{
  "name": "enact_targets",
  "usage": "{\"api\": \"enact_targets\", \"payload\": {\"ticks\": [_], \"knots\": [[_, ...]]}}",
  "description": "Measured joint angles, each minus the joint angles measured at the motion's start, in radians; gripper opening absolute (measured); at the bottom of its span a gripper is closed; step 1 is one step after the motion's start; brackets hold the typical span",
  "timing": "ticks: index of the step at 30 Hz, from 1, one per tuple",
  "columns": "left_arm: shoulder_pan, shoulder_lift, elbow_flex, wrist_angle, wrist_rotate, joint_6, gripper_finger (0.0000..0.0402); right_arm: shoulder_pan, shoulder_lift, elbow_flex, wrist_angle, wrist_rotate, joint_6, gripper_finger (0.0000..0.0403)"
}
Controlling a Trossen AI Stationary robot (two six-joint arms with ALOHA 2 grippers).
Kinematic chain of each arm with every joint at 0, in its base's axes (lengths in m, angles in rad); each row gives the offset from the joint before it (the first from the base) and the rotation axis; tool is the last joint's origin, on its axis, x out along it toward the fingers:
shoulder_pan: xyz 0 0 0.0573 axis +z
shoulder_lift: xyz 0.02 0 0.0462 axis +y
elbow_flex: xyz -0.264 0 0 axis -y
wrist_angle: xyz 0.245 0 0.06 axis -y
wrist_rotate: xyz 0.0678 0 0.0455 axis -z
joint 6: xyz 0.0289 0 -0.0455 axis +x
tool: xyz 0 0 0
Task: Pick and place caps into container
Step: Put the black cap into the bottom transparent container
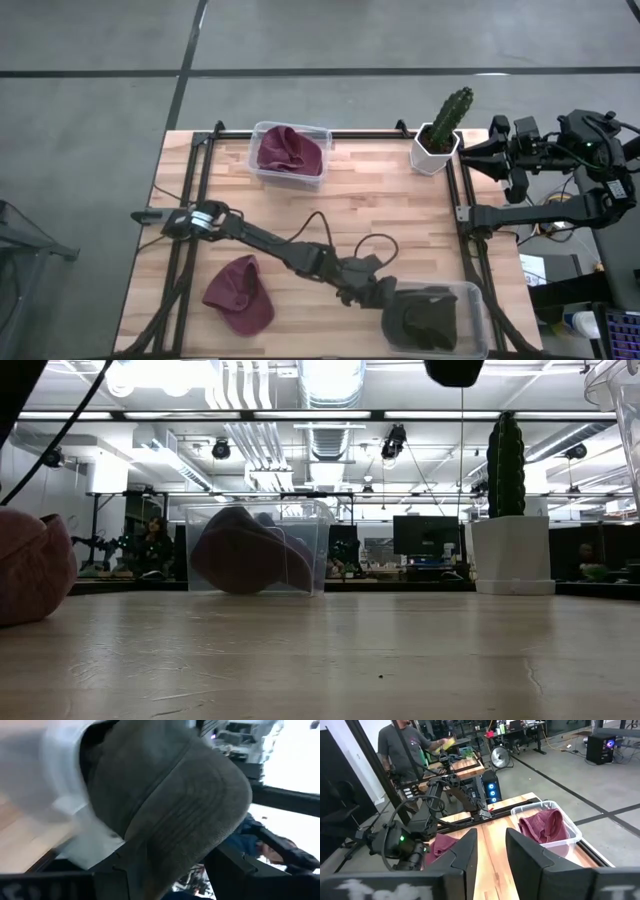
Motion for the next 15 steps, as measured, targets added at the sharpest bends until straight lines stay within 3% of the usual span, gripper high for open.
{"api": "enact_targets", "payload": {"ticks": [3, 8, 15], "knots": [[0.006, 0.0, 0.001, -0.003, -0.007, -0.017, 0.0179, 0.0, 0.0, 0.0, 0.0, 0.0, 0.001, 0.009], [0.027, -0.024, 0.019, 0.004, -0.015, 0.088, 0.0179, 0.0, 0.0, 0.0, -0.001, 0.0, -0.001, 0.0081], [0.054, -0.046, 0.018, -0.037, 0.143, 0.101, 0.0179, 0.0, 0.0, 0.0, -0.001, 0.0, -0.007, 0.0072]]}}
